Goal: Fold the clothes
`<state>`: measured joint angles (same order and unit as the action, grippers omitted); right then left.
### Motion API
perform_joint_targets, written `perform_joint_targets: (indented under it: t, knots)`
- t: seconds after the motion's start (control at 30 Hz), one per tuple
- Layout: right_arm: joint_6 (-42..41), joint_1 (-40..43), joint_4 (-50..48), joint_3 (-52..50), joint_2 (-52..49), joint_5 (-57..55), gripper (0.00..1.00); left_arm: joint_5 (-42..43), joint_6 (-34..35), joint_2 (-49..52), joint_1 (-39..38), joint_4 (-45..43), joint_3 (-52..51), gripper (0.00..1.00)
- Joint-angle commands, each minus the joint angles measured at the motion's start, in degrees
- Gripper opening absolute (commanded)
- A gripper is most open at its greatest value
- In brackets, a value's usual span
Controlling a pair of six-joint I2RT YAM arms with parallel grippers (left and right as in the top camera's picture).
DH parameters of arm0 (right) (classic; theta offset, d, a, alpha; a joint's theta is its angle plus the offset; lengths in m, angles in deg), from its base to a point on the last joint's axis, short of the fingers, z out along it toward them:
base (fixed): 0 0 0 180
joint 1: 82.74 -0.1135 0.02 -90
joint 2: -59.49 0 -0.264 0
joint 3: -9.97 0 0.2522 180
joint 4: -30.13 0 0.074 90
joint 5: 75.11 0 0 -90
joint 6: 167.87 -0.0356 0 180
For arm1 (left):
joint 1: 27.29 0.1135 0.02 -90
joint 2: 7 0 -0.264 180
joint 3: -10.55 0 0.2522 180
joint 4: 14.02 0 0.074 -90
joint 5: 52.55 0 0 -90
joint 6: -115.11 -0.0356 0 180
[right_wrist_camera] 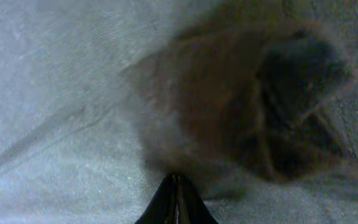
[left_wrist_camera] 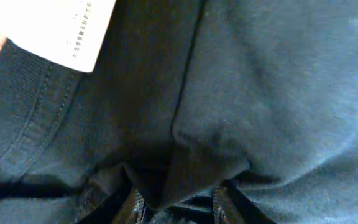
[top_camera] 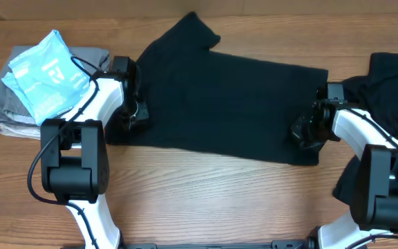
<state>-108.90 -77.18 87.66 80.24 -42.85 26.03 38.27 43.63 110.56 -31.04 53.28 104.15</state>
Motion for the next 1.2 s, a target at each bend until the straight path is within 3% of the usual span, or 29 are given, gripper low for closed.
perform_joint_targets:
  t: [0.0,0.37,0.6,0.7,0.73,0.8,0.83,0.9,0.97,1.17]
  knots:
    - [-3.8,0.0,6.5,-5.4,-4.1,-8.3,0.04,-5.7,3.8,5.0,0.3,5.8,-3.6,0.40]
    - [-8.0,0.0,19.2,-5.2,-2.3,-12.2,0.04,-5.7,7.5,4.6,0.2,19.2,-3.7,0.45]
    - [-3.4,0.0,26.0,3.4,4.3,-12.1,0.08,-5.7,7.4,-2.6,0.2,20.0,-1.5,0.46]
    - [-3.0,0.0,31.2,11.8,6.3,-12.2,0.20,-4.8,7.4,-7.7,0.2,21.1,4.6,0.53]
    - [-2.8,0.0,32.7,14.7,6.4,-12.2,0.28,-3.5,6.8,-9.2,0.2,21.5,7.6,0.60]
    - [-1.0,0.0,35.3,20.3,6.4,-12.2,0.53,1.9,1.7,-11.4,0.1,21.6,14.6,0.78]
    - [0.3,0.0,36.4,23.5,6.4,-12.2,0.71,6.0,-3.4,-12.1,-0.2,21.4,19.6,0.98]
    - [2.7,0.0,37.5,27.3,6.4,-12.2,0.94,9.9,-8.0,-11.9,-0.9,21.2,27.3,1.00]
    - [5.6,0.0,37.4,29.6,6.4,-12.1,1.00,11.3,-11.5,-11.2,-1.9,20.4,33.5,1.00]
    - [10.4,0.0,33.8,30.2,5.2,-12.2,1.00,10.9,-15.5,-6.1,-5.9,12.9,40.9,1.00]
